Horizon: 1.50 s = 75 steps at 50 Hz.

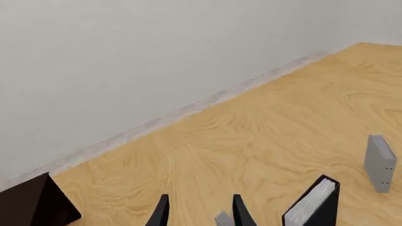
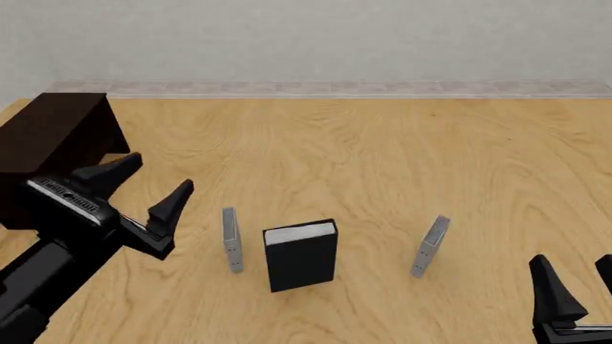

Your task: Pick up the book in the middle and place it on the cabinet shelf.

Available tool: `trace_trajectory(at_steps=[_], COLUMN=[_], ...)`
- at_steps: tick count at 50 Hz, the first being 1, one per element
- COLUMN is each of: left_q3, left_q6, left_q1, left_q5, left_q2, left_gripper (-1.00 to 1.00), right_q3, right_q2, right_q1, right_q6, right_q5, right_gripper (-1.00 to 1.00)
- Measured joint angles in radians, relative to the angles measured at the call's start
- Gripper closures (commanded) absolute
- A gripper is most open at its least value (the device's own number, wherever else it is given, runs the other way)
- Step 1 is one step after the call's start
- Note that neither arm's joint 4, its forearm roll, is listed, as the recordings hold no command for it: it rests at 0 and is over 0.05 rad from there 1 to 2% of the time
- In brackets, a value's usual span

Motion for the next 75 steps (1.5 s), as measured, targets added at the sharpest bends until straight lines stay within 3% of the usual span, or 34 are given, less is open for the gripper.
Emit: trace_trajectory(at_steps=[20,49,58,75], left_q3=[-0.240,-0.640,-0.692,-0.744], left_q6=[0.033,-0.027,-0.086,-0.114], left_q1=[-0.119,-0.238,-0.279,-0.305], left_q5=[0.202,0.612,0.714,0.835], left_q2=[0.174,0.401,0.444,0.482], left_gripper=[-1.00,-1.00,-1.00,-1.00], right_q3=[0.000,0.001,0.001,0.001], right_q2=[0.000,0.003,0.004,0.004], right_q1=[0.000,0.000,0.000,0.000], right_q6=[0.000,0.000,0.000,0.000], right_q5=[-0.001,-0.004,-0.004,-0.005], right_gripper=[-1.00,-1.00,-1.00,-1.00])
